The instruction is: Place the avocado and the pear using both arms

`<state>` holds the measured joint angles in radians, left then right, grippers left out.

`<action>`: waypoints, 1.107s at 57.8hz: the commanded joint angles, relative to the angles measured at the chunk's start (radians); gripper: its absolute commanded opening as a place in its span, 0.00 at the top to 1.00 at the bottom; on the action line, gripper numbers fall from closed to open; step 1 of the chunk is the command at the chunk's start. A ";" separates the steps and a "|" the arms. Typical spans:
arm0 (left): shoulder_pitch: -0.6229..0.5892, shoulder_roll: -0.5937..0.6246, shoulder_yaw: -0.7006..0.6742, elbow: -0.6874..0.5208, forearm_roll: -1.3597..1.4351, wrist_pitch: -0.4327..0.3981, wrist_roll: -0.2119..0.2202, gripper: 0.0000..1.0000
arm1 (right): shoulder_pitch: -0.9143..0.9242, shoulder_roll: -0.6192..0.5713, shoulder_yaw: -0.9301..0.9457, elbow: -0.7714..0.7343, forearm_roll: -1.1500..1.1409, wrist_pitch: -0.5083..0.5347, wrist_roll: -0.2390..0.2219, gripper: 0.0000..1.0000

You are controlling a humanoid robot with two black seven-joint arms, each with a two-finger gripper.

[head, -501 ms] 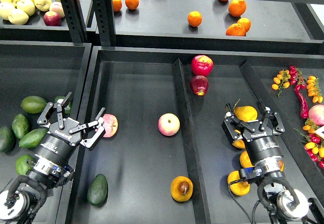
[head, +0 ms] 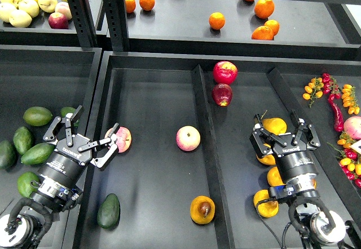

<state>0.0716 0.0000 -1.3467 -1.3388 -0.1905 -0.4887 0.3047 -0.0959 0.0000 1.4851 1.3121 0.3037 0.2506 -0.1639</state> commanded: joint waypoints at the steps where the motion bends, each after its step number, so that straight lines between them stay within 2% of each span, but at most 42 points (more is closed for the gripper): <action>1: 0.002 0.000 -0.003 0.010 0.000 0.000 0.001 0.00 | -0.013 0.000 0.009 -0.001 0.000 0.001 0.000 0.01; 64: 0.037 0.000 0.049 0.038 -0.001 0.000 0.002 0.00 | -0.027 0.000 0.007 0.001 -0.002 -0.001 -0.005 0.01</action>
<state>0.1045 0.0000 -1.3076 -1.2993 -0.1908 -0.4887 0.3070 -0.1228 0.0000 1.4922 1.3131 0.3022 0.2516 -0.1688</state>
